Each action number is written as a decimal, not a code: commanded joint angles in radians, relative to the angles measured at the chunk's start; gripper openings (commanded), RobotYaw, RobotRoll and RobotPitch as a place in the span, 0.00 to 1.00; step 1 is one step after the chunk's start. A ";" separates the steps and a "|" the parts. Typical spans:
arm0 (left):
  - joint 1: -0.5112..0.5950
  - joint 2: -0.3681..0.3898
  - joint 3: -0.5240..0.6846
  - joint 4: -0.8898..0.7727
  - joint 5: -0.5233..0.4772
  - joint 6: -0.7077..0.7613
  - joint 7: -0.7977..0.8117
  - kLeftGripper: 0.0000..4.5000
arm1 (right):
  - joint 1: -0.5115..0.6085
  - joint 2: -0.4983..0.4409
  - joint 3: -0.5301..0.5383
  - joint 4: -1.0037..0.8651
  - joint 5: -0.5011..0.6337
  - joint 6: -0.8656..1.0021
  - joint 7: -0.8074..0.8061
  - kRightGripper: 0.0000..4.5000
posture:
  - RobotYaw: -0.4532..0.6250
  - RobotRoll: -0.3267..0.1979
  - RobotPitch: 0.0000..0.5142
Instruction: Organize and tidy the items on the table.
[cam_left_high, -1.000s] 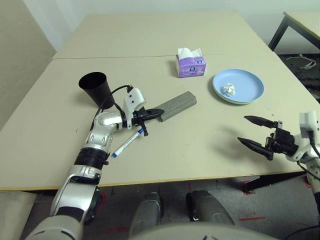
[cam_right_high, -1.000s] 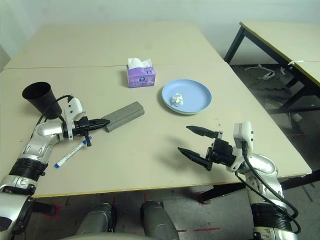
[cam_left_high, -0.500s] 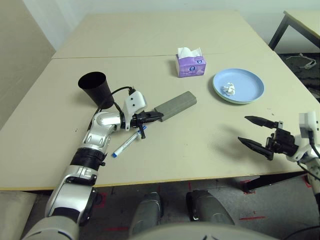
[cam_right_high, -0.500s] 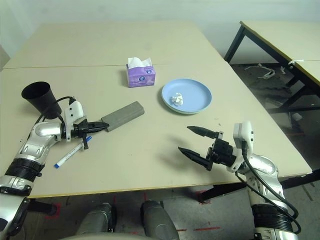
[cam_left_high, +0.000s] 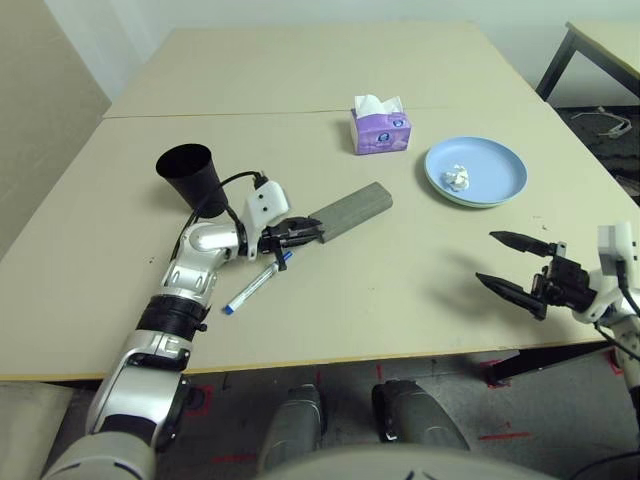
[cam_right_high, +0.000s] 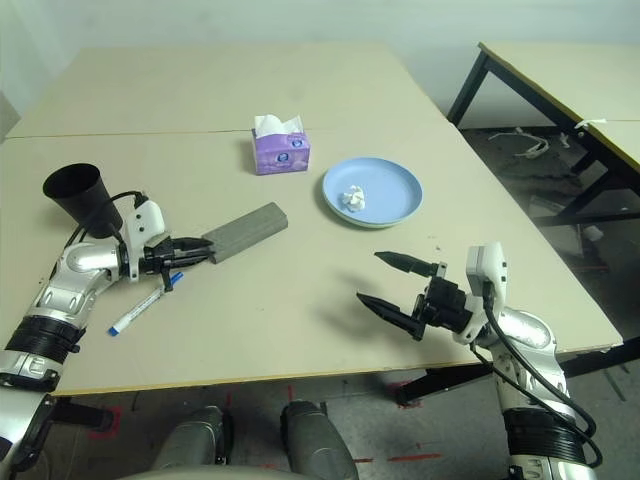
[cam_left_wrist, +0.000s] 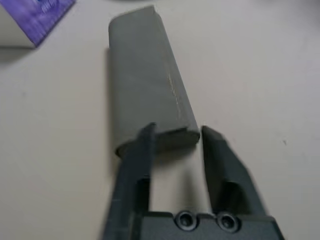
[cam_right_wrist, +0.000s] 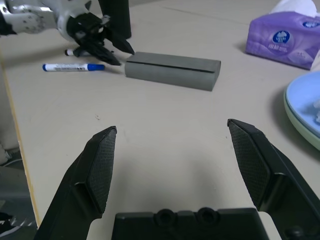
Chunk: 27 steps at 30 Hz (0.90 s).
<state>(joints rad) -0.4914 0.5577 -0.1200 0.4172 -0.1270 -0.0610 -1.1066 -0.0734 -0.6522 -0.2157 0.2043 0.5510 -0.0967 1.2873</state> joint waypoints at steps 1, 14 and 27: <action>0.043 0.069 0.046 -0.121 -0.059 0.108 -0.033 0.74 | 0.004 -0.005 -0.001 -0.007 -0.016 0.004 -0.007 1.00 | 0.29 0.62 0.19; 0.092 0.492 0.222 -0.648 -0.304 0.797 -0.036 0.99 | -0.036 0.010 0.021 0.040 -0.033 -0.021 0.034 1.00 | 0.33 0.62 0.21; 0.126 0.578 0.034 -0.849 -0.316 1.128 0.076 0.99 | -0.051 0.017 0.050 0.038 -0.049 -0.053 0.085 1.00 | 0.33 0.62 0.24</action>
<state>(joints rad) -0.3767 1.1452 -0.0537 -0.4159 -0.4465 1.0341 -1.0556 -0.1305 -0.6314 -0.1791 0.2488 0.5123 -0.1312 1.3532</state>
